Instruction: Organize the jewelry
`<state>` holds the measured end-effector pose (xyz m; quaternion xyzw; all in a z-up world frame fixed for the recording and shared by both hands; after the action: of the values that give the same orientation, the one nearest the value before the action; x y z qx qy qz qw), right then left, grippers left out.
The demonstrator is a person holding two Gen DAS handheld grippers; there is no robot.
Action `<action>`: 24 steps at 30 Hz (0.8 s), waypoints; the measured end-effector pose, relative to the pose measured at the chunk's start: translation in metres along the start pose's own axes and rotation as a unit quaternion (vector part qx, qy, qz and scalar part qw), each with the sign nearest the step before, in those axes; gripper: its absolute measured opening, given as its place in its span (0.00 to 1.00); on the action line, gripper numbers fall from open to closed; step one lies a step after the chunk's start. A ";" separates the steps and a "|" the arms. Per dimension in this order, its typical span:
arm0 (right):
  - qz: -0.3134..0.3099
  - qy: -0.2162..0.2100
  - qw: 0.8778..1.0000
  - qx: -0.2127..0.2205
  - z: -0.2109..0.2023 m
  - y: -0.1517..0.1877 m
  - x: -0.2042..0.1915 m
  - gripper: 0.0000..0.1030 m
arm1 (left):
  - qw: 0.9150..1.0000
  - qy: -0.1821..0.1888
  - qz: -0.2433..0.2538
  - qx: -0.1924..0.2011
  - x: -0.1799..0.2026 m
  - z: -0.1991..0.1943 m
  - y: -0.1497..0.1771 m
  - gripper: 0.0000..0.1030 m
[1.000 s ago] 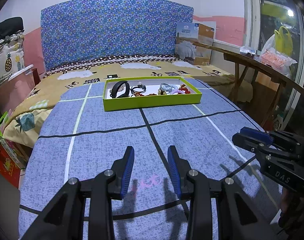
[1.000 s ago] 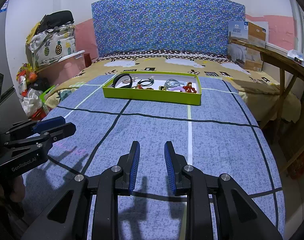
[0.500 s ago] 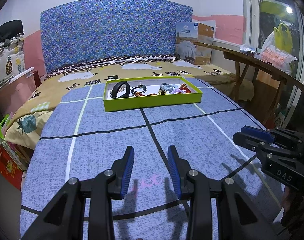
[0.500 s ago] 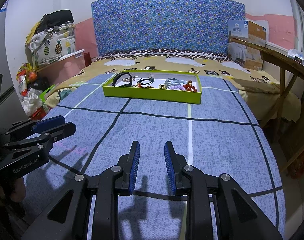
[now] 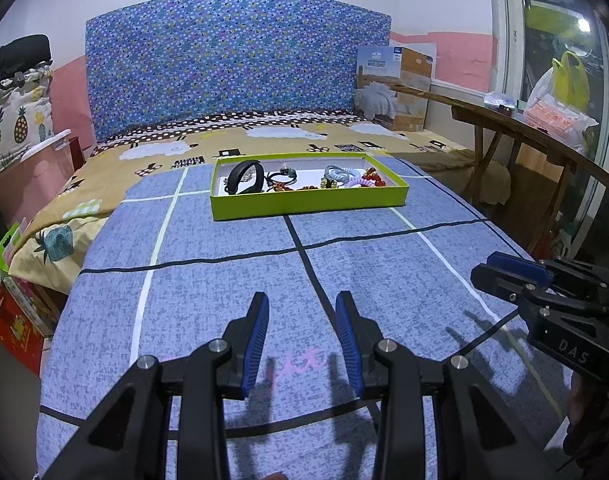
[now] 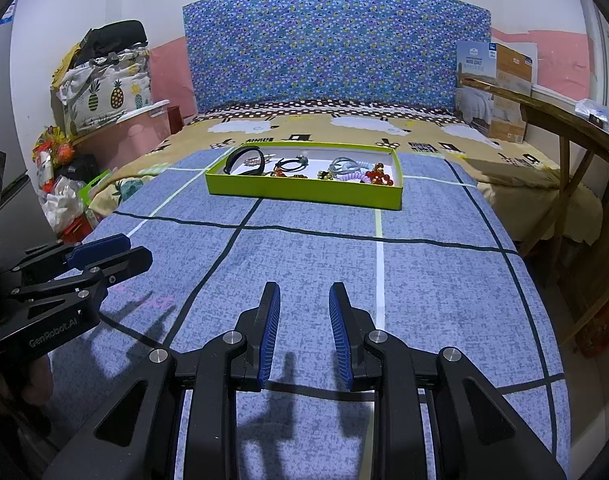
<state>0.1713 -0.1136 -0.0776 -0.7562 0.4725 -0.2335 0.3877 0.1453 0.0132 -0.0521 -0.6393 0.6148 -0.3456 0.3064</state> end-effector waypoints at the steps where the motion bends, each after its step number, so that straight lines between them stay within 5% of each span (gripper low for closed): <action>1: 0.000 0.000 1.000 0.000 0.000 0.000 0.000 0.25 | 1.000 0.001 -0.002 0.000 0.000 0.000 0.000 0.35; 24: 0.001 0.001 1.000 -0.003 0.001 0.001 0.001 0.25 | 1.000 -0.013 0.002 0.004 -0.001 -0.001 0.001 0.35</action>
<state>0.1719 -0.1149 -0.0787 -0.7565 0.4742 -0.2328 0.3855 0.1439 0.0145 -0.0521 -0.6414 0.6105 -0.3395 0.3172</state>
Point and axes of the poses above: each gripper's, at about its wrist camera, not at the fingertips, and z roughly the way its jaws point, x to its right, y to its underside, the point moved 10 cm from there along z, roughly the way its jaws point, and after that the axes turned 1 degree about -z, right-handed, at the moved point
